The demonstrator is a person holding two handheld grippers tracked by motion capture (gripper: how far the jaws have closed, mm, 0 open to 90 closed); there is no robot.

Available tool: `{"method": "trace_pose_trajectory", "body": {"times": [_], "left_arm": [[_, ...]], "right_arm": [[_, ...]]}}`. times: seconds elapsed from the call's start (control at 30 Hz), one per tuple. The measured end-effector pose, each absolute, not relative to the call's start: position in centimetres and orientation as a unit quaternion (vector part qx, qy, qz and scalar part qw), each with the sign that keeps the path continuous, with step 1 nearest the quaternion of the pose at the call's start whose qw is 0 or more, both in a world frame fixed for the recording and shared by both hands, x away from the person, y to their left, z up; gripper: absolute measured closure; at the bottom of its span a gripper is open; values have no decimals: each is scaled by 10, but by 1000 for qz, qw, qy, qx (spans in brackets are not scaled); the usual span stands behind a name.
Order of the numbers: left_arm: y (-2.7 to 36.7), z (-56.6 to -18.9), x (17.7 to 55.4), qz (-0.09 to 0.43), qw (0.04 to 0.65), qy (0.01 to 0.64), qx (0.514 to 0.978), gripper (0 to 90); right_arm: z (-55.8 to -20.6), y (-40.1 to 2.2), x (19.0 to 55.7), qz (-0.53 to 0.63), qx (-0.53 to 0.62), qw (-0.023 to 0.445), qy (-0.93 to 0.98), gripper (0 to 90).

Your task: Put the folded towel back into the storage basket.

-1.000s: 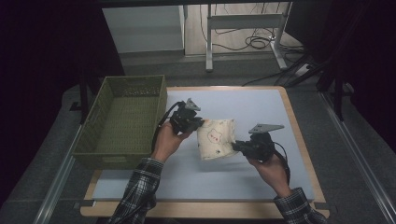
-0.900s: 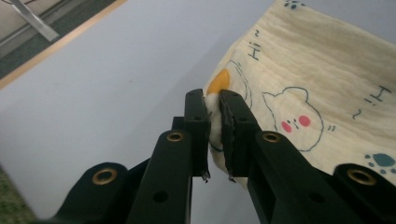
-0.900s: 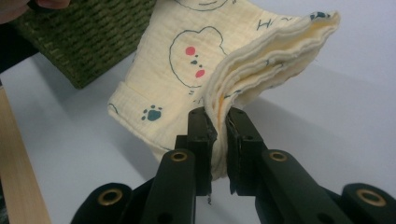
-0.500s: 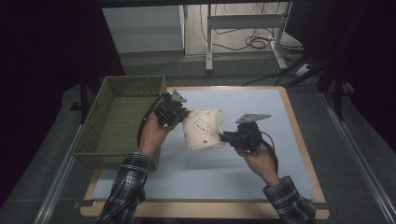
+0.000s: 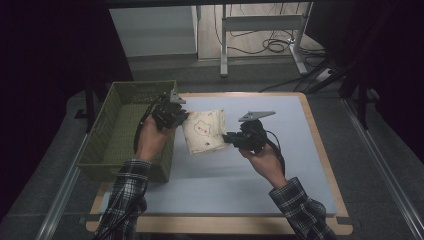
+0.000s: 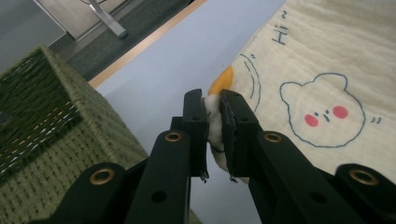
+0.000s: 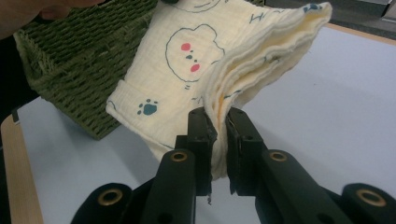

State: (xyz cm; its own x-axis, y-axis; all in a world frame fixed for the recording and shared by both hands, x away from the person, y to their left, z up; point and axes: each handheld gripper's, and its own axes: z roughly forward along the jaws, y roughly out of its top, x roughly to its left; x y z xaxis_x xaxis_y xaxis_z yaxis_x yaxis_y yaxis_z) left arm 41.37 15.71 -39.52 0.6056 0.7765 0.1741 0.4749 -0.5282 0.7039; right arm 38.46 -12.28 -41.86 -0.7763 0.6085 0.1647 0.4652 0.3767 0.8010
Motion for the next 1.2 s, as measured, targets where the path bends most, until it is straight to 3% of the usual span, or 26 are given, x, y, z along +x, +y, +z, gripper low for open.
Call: {"method": "trace_pose_trajectory", "body": {"times": [0.67,1.2], "left_arm": [[193,-371,391,272,300,389,828,808],[249,-361,374,293,295,429,802,809]], "right_arm": [[-395,-95,387,463,304,62,830,808],[-383,-32,384,470,273,47,838,808]]}}
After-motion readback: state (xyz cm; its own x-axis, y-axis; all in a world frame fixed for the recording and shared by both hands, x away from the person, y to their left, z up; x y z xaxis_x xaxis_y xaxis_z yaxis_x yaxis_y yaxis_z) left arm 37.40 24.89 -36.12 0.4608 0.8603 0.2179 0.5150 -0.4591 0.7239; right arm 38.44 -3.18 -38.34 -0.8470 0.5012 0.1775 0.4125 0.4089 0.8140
